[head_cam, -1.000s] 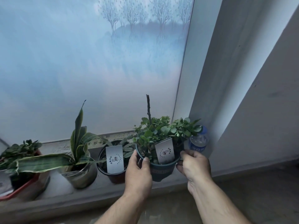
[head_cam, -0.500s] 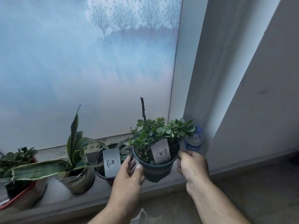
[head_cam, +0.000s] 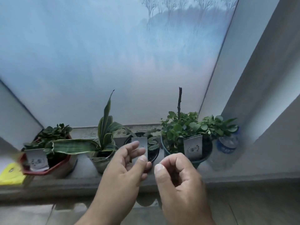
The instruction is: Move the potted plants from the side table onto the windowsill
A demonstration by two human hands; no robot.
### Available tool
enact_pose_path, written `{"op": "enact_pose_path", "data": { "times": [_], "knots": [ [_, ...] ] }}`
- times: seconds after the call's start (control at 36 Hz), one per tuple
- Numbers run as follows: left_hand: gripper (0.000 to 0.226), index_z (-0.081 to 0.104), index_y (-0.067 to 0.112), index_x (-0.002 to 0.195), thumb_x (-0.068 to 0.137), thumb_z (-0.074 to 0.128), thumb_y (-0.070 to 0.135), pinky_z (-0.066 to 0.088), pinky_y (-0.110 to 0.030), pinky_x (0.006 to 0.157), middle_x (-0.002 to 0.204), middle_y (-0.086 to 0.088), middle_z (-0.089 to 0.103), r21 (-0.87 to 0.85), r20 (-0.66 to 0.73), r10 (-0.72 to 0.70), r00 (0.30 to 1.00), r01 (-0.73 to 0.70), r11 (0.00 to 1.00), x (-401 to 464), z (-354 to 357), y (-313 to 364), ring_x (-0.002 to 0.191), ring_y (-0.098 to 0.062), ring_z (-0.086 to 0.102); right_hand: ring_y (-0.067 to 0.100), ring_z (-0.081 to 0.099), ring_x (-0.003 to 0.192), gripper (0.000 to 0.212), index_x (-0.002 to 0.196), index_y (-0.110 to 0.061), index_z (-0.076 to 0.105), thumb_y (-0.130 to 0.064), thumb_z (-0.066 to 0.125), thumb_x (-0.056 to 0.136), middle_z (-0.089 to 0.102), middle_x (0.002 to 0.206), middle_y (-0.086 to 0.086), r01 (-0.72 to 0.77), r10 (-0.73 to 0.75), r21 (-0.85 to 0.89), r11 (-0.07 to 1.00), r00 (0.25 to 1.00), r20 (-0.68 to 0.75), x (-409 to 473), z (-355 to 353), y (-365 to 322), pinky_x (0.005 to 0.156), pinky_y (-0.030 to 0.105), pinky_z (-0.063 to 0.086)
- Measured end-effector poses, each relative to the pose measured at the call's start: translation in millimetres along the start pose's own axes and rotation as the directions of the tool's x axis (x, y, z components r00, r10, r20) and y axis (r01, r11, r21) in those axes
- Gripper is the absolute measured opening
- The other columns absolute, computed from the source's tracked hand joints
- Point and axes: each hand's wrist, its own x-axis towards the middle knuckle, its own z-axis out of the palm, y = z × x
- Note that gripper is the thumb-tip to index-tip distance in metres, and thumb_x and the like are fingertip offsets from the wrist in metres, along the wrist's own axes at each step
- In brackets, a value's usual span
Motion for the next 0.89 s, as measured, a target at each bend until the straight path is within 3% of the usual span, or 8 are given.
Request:
{"op": "enact_pose_path", "data": {
  "times": [0.08,0.17,0.31,0.47,0.58,0.69,0.81,0.89],
  "knots": [
    [0.031,0.061,0.031,0.118,0.094,0.063,0.011,0.062,-0.034,0.075,0.106,0.007,0.073,0.003,-0.040,0.050,0.998,-0.050,0.999,-5.2,-20.8,14.3,0.088,-0.016,0.075,0.009,0.059,0.059,0.007,0.084,-0.031,0.068,-0.028,0.070,0.090,0.069,0.070,0.001,-0.083,0.089,-0.040,0.996,0.978,0.188,7.2,21.1,13.9,0.057,0.033,0.053],
    [0.031,0.061,0.033,0.117,0.092,0.064,0.014,0.061,-0.032,0.075,0.107,0.008,0.073,0.057,-0.117,0.094,0.989,-0.087,0.995,-14.7,-49.4,24.8,0.088,-0.014,0.075,0.022,0.066,0.069,0.006,0.086,-0.032,0.068,-0.033,0.068,0.091,0.073,0.077,0.002,-0.135,0.140,-0.039,0.990,0.962,0.232,14.8,49.6,23.0,0.065,0.047,0.059],
    [0.023,0.065,0.026,0.111,0.093,0.062,0.013,0.060,-0.033,0.067,0.102,0.007,0.076,0.037,-0.324,0.129,0.937,-0.123,0.992,-40.5,-116.0,42.2,0.083,-0.015,0.076,0.026,0.064,0.065,0.014,0.083,-0.023,0.068,-0.030,0.066,0.095,0.070,0.076,0.005,-0.215,0.190,0.058,0.975,0.940,0.285,23.9,108.4,21.7,0.065,0.042,0.056],
    [0.017,0.065,0.022,0.106,0.094,0.058,0.012,0.061,-0.022,0.056,0.096,0.004,0.078,-0.010,-0.603,0.130,0.787,-0.171,0.985,-82.8,-196.7,54.3,0.073,-0.014,0.075,0.011,0.059,0.057,0.016,0.091,-0.013,0.067,-0.025,0.062,0.099,0.068,0.077,0.004,-0.351,0.265,0.142,0.925,0.867,0.422,17.1,186.0,6.9,0.054,0.020,0.053],
    [0.018,0.065,0.021,0.109,0.095,0.059,0.012,0.061,-0.025,0.061,0.101,0.000,0.077,-0.021,-0.686,0.095,0.721,-0.150,0.989,-93.8,-222.1,50.6,0.076,-0.012,0.074,0.010,0.058,0.053,0.012,0.088,-0.013,0.066,-0.019,0.063,0.098,0.067,0.080,0.008,-0.365,0.261,0.128,0.922,0.831,0.492,1.7,216.2,6.9,0.054,0.022,0.055],
    [0.017,0.065,0.021,0.111,0.096,0.061,0.015,0.058,-0.032,0.071,0.103,-0.003,0.075,-0.017,-0.690,0.059,0.722,-0.098,0.995,-83.5,-232.9,50.1,0.084,-0.014,0.074,0.008,0.058,0.055,0.010,0.093,-0.012,0.067,-0.019,0.063,0.099,0.070,0.086,0.014,-0.356,0.270,0.065,0.932,0.804,0.530,-3.6,218.2,10.8,0.053,0.017,0.052],
    [0.015,0.063,0.023,0.109,0.096,0.061,0.014,0.057,-0.029,0.068,0.105,-0.003,0.072,-0.035,-0.645,0.040,0.763,-0.082,0.996,-52.1,-235.4,52.9,0.084,-0.013,0.072,0.008,0.061,0.057,0.011,0.094,-0.012,0.068,-0.020,0.063,0.099,0.071,0.085,0.011,-0.341,0.292,0.020,0.940,0.831,0.474,6.7,207.0,16.6,0.070,0.041,0.060],
    [0.017,0.061,0.022,0.111,0.096,0.062,0.016,0.057,-0.028,0.068,0.104,0.000,0.070,-0.020,-0.587,0.031,0.809,-0.052,0.998,-23.1,-236.8,50.3,0.090,-0.014,0.071,0.008,0.064,0.059,0.010,0.092,-0.014,0.069,-0.020,0.064,0.098,0.073,0.088,0.015,-0.321,0.295,-0.010,0.947,0.855,0.427,10.3,192.8,18.0,0.074,0.045,0.061]
  ]
}}
